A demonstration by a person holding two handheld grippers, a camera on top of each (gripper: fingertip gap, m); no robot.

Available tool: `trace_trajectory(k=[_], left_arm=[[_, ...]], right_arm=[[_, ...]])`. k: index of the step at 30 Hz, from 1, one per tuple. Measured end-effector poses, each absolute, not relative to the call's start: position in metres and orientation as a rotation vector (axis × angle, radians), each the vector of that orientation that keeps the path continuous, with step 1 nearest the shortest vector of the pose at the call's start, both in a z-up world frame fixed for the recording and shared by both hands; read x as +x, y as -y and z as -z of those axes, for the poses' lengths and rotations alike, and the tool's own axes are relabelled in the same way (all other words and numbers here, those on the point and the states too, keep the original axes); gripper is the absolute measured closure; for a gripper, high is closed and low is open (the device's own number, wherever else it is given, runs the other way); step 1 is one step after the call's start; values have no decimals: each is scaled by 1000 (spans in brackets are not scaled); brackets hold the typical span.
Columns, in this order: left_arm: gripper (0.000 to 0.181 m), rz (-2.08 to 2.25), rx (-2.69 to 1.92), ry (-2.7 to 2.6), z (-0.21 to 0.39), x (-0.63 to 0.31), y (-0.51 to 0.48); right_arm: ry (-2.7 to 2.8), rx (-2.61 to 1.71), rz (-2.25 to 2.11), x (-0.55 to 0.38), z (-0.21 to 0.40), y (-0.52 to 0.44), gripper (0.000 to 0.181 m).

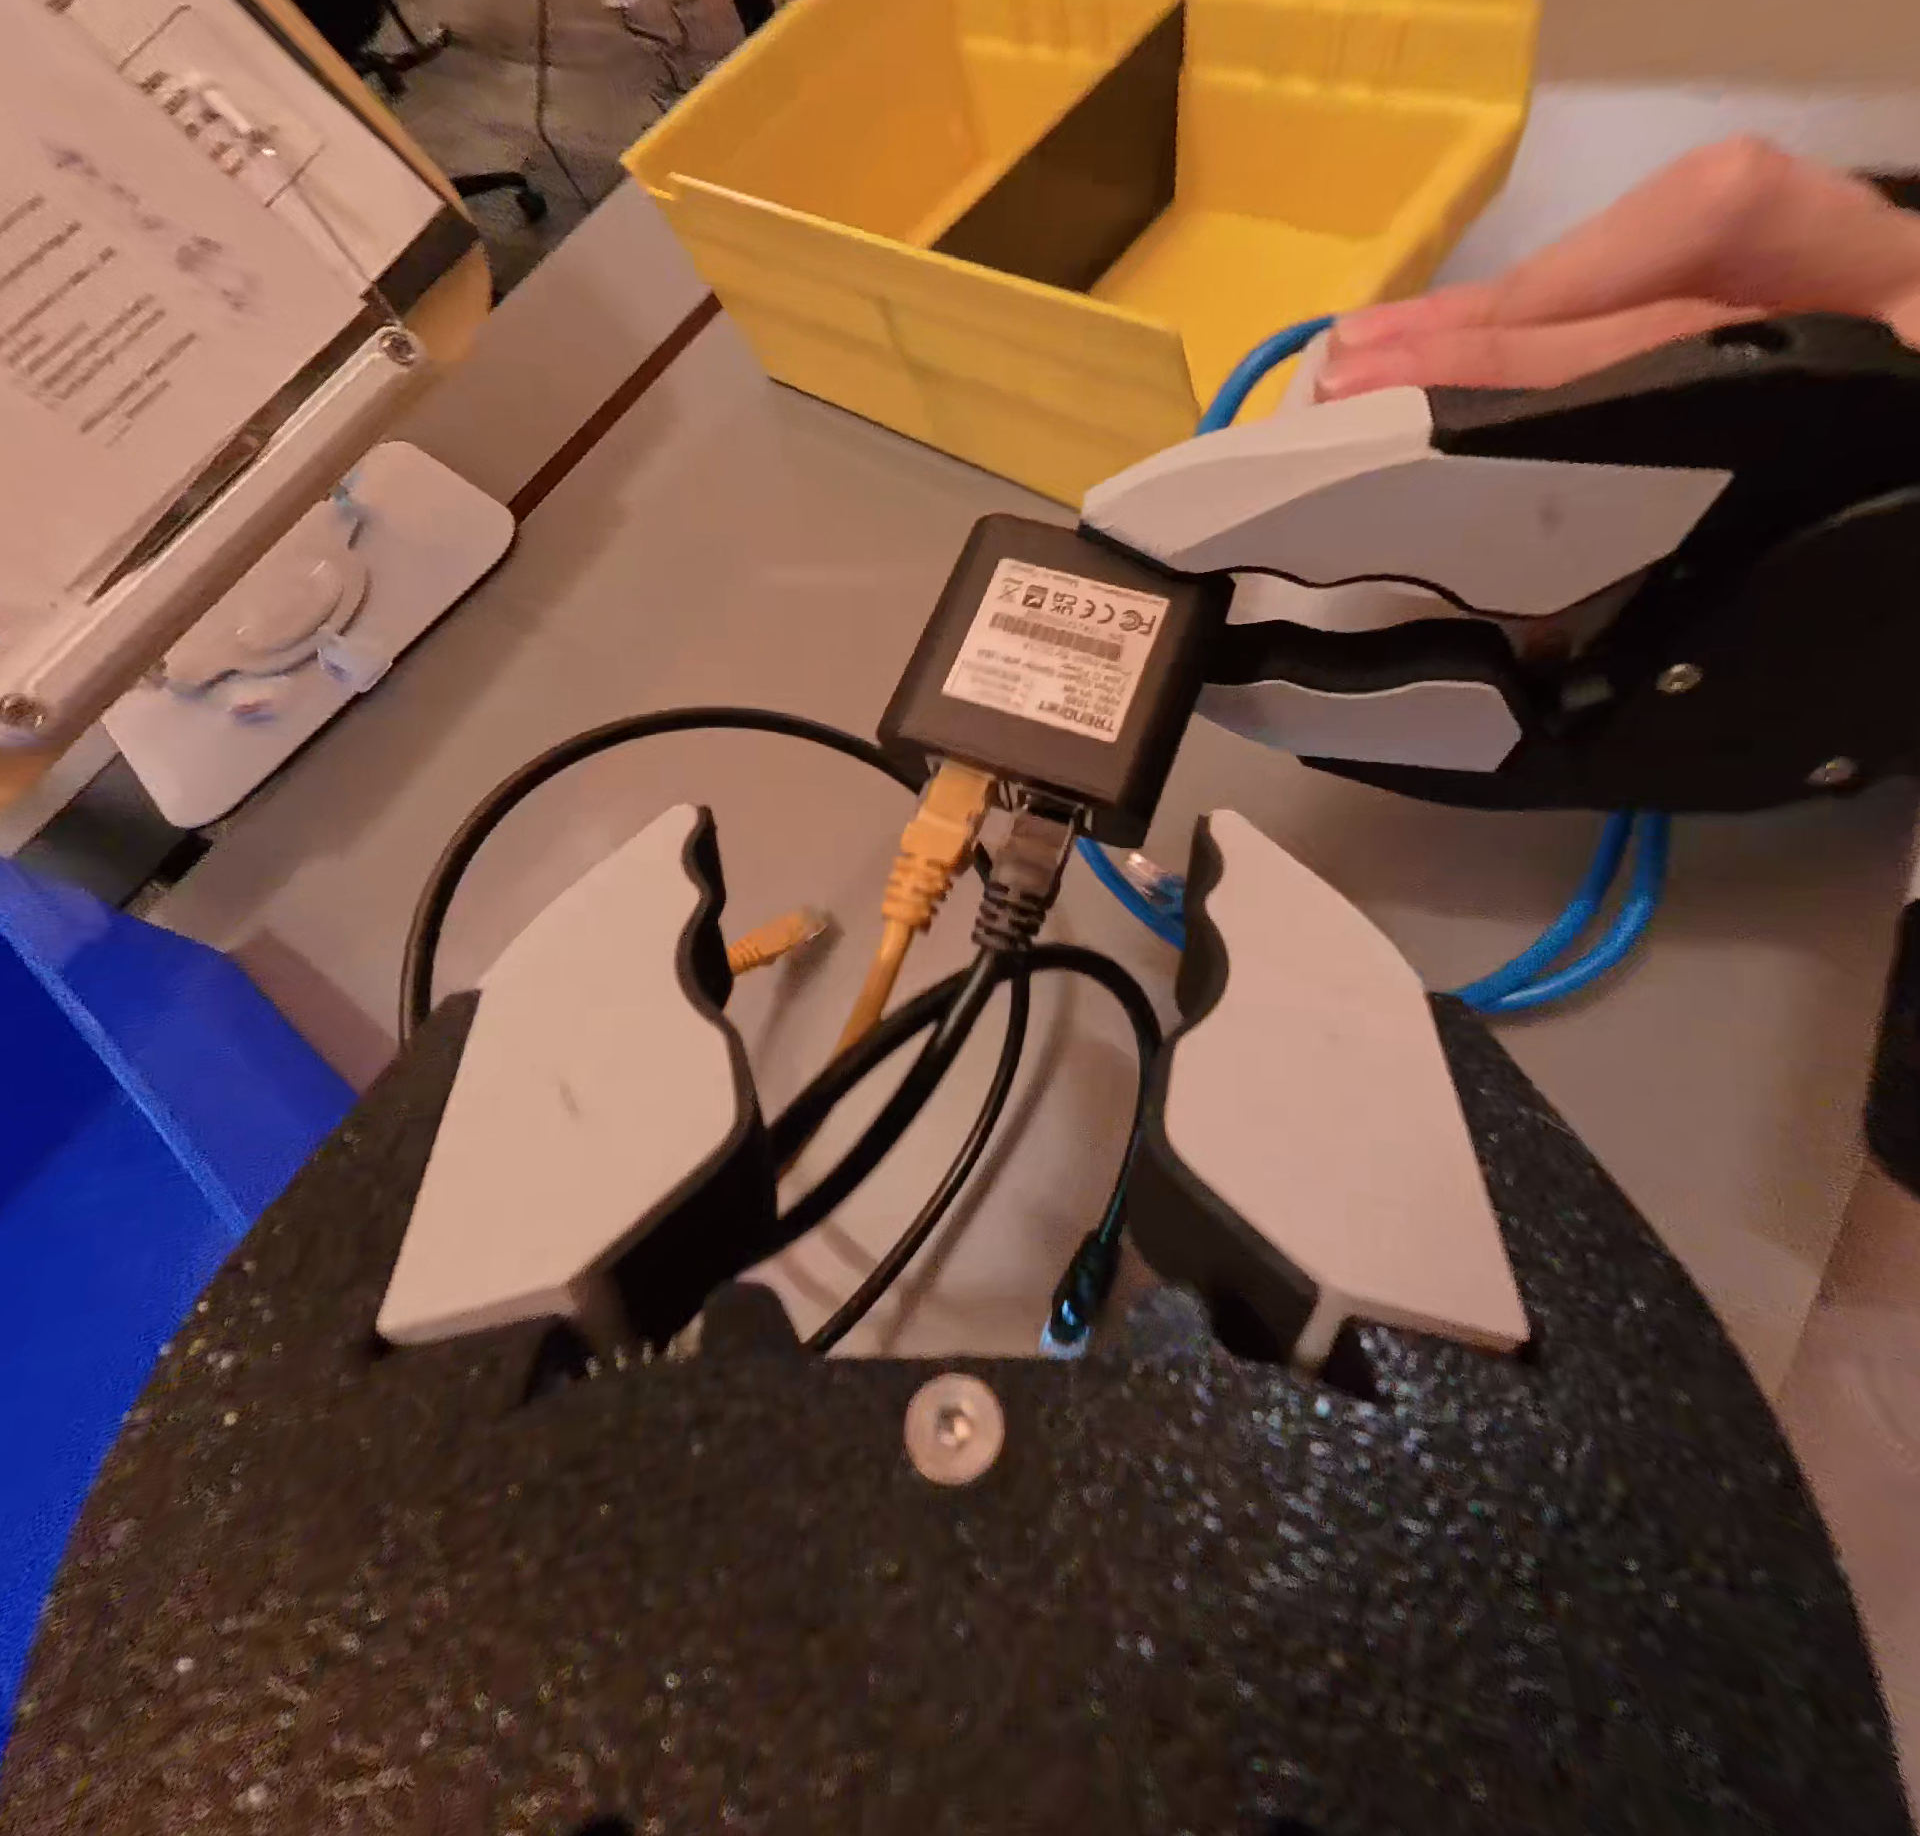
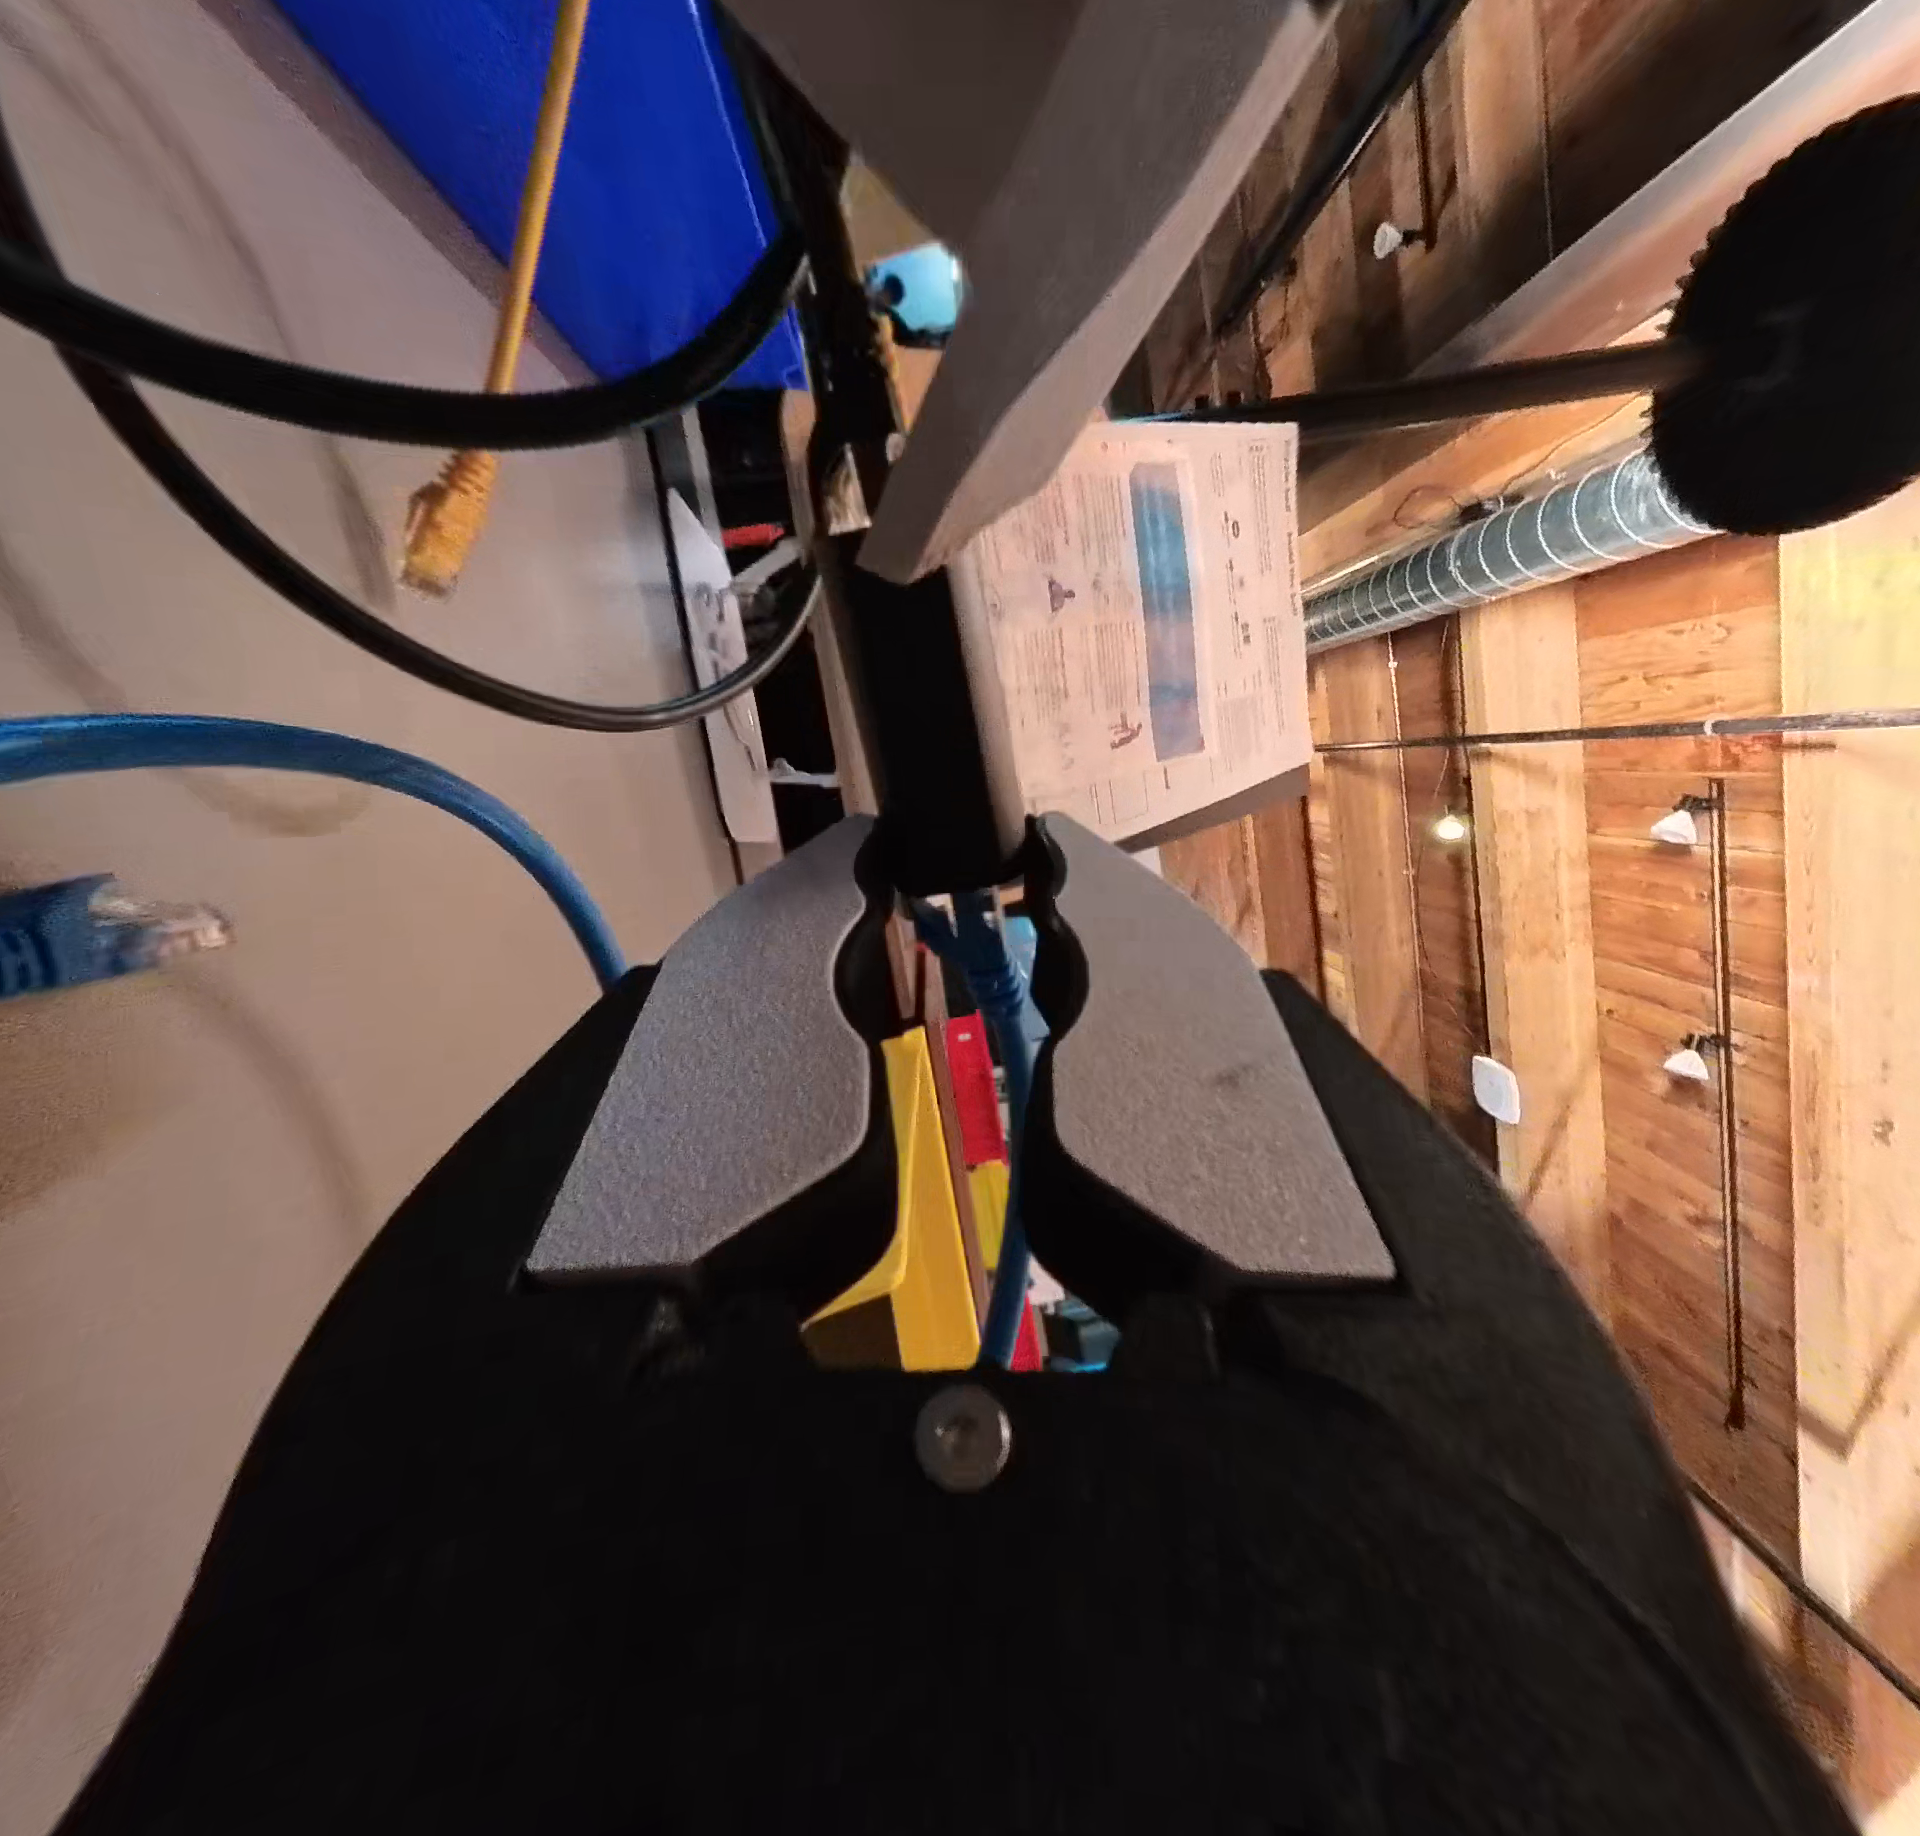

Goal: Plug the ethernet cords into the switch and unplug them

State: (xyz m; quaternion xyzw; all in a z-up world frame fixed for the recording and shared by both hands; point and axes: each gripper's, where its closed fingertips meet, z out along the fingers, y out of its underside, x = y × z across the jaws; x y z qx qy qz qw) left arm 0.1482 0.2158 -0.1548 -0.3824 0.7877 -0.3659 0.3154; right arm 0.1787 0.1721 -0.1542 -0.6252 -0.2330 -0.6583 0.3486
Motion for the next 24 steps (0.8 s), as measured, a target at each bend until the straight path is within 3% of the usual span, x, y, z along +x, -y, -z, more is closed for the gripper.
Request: trace_trajectory(k=[1, 7, 16, 20, 24], left_arm=[[95, 1000, -1036, -2038, 153, 148, -217], [97, 1289, -965, -1891, 140, 135, -215], [101, 1324, -769, -1901, 154, 146, -210], [112, 1214, -700, -2079, 155, 143, -209], [106, 1118, -794, -2389, 181, 135, -208]], right_arm=[[602, -1616, 1731, 181, 153, -171, 158], [592, -1655, 1714, 191, 157, -167, 158], [715, -1549, 1695, 162, 158, -182, 158], [814, -1490, 1688, 154, 163, -185, 158], [827, -1450, 1685, 146, 160, -189, 158]])
